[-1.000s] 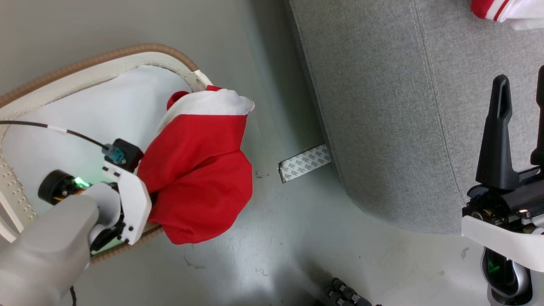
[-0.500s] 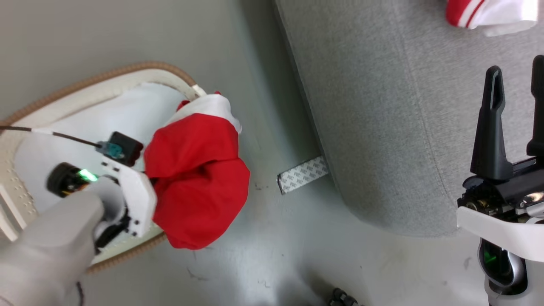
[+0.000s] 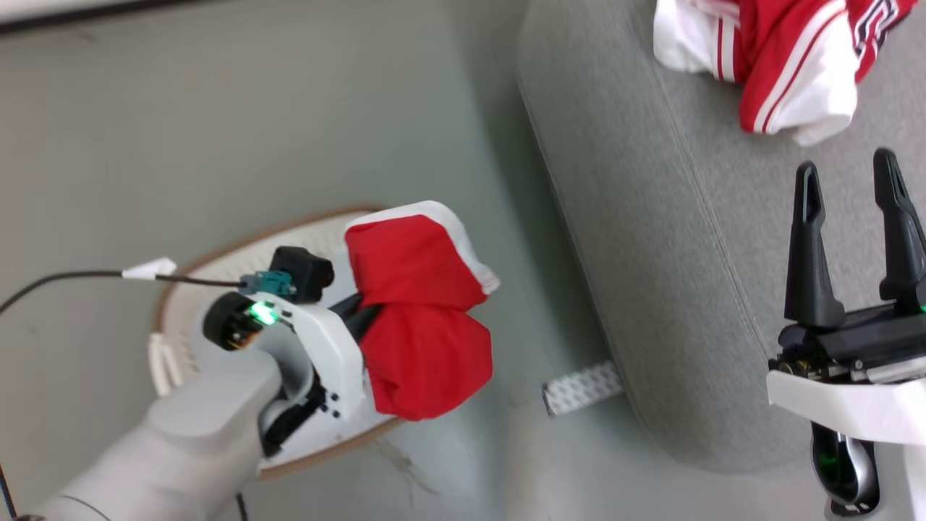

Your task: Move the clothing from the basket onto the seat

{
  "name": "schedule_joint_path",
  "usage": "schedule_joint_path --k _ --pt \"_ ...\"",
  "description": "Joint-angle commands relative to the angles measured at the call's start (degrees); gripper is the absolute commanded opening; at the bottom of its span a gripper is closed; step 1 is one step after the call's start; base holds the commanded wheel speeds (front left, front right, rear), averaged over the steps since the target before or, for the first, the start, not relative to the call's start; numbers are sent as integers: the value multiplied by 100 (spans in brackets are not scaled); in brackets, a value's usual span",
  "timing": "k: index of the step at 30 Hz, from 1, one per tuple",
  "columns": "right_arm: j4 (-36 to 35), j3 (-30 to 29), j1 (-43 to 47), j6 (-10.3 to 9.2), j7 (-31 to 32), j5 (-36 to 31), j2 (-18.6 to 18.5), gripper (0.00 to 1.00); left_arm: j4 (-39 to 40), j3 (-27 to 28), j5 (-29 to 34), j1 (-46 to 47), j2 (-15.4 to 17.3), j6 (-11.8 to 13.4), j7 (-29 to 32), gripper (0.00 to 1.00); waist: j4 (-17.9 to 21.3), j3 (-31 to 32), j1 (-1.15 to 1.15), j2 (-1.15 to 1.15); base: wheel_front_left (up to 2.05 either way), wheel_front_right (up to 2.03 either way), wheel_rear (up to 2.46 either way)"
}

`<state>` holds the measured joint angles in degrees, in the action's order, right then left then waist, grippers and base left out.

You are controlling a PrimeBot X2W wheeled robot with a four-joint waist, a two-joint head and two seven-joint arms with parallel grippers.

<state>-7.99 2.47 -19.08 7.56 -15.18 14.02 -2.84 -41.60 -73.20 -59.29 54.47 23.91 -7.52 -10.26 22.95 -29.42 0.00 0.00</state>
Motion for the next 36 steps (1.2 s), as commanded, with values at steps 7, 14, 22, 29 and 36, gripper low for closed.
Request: schedule_joint_path --k 7,14,22,29,36 --pt "338 -100 416 -15 6 -189 -10 100 232 -12 -311 -208 -304 6 -387 0 -785 1395 0 0 0 0 0" --pt "601 -97 818 -15 6 -140 -25 100 455 285 -356 67 -482 6 -492 0 -1147 1969 0 0 0 0 0" --pt "972 180 1197 -15 6 35 -97 100 996 1163 -26 146 -646 6 -492 0 -1484 2403 0 0 0 0 0" --pt "1258 547 1256 -15 6 139 -160 100 1284 1452 227 170 -710 40 -493 0 -1671 2635 0 0 0 0 0" --pt "1393 773 1218 -15 6 193 -208 100 1460 1447 341 53 -654 203 -494 0 -1797 2721 0 0 0 0 0"
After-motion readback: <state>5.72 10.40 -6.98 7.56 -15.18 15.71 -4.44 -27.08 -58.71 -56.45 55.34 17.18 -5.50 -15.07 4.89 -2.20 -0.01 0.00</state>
